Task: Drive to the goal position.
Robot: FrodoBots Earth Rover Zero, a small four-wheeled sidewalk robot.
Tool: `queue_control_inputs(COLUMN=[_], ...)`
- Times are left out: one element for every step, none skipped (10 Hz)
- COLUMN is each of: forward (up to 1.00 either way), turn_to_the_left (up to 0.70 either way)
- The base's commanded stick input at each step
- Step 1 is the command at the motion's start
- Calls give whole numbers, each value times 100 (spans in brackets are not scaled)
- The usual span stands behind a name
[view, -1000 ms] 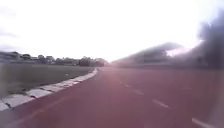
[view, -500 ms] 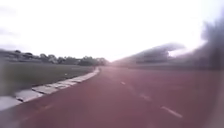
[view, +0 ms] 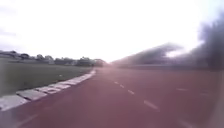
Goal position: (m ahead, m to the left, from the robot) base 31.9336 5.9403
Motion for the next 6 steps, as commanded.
queue_control_inputs(forward=[70, 70, 70, 70, 70, 70], turn_to_the_left=[-18, -30, -32, -31, -30, -21])
